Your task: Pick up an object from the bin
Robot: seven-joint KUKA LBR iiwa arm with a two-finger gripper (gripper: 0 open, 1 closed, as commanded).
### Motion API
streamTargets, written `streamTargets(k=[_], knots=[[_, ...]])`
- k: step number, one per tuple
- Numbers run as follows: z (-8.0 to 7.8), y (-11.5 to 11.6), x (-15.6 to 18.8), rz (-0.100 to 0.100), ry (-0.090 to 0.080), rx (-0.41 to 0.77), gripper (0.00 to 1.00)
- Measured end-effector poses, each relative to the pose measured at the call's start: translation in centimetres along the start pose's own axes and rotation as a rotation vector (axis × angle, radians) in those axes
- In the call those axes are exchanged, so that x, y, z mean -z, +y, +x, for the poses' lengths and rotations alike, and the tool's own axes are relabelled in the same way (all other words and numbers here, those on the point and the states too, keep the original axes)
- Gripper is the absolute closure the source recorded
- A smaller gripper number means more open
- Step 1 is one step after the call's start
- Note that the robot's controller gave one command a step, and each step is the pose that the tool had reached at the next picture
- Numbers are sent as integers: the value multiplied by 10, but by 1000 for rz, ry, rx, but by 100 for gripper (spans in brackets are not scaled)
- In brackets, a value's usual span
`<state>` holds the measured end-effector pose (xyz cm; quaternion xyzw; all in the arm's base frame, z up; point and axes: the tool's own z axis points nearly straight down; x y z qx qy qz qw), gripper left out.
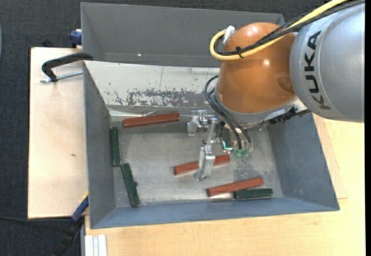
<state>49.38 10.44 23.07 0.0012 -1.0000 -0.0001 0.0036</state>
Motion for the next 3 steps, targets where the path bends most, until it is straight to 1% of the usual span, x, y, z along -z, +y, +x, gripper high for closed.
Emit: streamTargets(k=[1,2,3], knots=[[-2,-1,4,-1,-9,-2,0],[-9,-8,-30,-2,-15,64,0],[-28,-49,-160,0,-9,163,100]])
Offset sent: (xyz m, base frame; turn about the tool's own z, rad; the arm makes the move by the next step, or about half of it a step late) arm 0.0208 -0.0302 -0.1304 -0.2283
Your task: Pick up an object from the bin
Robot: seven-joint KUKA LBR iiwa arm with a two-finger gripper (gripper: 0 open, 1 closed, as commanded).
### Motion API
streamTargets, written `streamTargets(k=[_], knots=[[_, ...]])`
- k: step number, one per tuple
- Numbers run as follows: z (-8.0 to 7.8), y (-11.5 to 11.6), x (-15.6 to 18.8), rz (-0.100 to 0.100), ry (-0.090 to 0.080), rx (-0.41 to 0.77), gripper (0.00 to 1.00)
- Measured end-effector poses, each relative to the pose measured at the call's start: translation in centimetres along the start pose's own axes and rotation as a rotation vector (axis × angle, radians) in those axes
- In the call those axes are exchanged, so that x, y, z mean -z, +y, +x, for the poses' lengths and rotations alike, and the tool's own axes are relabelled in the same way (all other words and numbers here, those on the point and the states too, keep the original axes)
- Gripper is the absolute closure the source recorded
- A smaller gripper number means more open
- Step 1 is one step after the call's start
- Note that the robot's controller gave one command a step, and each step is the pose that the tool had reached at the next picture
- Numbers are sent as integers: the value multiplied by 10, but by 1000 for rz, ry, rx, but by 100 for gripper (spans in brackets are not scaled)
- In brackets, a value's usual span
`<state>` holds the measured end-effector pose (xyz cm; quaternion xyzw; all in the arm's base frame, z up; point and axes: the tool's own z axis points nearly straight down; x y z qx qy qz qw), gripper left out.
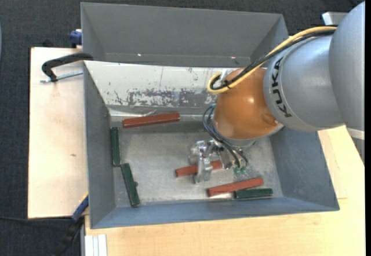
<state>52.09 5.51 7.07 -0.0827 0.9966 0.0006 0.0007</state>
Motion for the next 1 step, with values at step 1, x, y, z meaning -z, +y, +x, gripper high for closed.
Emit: streamTargets(k=[1], knots=[[0,0,0,0,0,0,100]])
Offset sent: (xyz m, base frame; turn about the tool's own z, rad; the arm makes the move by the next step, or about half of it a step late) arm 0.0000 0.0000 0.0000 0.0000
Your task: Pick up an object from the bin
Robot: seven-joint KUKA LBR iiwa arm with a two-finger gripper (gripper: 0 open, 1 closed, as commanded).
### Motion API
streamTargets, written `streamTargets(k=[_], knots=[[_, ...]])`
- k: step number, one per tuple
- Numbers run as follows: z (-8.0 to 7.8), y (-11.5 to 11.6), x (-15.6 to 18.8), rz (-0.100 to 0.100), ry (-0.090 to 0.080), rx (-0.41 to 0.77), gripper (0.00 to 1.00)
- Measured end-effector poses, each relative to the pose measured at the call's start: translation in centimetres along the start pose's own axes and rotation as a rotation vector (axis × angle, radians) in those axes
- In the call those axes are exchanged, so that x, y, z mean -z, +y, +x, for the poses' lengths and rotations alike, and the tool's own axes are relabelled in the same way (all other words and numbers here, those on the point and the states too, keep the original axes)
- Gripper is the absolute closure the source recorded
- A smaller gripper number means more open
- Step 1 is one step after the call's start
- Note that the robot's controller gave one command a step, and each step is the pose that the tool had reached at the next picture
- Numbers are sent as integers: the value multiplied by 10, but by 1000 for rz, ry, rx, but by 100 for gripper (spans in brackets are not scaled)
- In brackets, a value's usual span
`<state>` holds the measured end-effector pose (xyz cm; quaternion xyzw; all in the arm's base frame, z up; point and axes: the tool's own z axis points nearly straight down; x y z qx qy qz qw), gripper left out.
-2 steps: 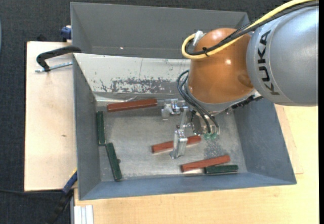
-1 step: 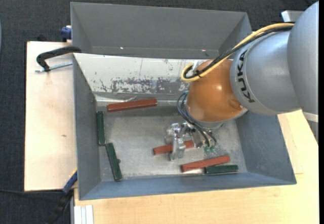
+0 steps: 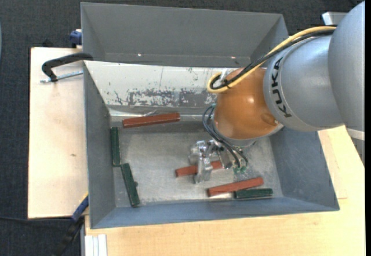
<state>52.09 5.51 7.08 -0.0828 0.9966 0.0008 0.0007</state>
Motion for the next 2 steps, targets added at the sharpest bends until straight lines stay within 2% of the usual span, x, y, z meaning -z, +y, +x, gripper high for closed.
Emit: streamTargets(k=[1,2], knots=[[0,0,0,0,0,0,100],[14,-35,205,1,-1,-30,100]])
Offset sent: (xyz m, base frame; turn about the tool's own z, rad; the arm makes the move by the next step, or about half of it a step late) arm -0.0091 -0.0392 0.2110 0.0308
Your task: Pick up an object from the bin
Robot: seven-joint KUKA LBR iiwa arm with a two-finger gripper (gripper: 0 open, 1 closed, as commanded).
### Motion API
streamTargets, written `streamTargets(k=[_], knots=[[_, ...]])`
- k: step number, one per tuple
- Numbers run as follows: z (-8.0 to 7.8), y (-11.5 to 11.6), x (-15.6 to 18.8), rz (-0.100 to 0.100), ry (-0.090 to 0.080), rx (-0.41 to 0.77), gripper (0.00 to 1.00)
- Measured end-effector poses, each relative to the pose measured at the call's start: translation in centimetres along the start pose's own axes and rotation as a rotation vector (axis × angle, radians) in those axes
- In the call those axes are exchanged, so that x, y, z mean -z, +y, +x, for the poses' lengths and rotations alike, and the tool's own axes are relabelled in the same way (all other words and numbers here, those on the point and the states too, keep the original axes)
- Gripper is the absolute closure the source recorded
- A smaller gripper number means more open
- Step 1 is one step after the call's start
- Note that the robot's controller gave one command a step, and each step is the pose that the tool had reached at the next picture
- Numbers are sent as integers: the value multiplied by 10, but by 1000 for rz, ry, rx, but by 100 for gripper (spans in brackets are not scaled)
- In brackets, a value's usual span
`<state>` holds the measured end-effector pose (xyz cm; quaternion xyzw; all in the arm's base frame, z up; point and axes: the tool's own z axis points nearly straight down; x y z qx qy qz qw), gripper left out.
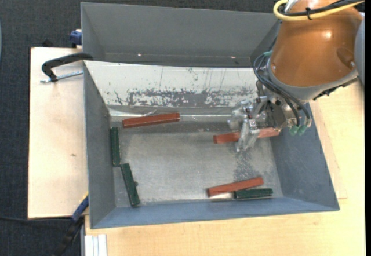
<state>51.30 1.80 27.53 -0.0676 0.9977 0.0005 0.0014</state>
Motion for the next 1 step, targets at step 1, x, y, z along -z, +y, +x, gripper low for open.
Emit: streamTargets(k=[1], knots=[[0,-2,11,2,-9,-3,100]])
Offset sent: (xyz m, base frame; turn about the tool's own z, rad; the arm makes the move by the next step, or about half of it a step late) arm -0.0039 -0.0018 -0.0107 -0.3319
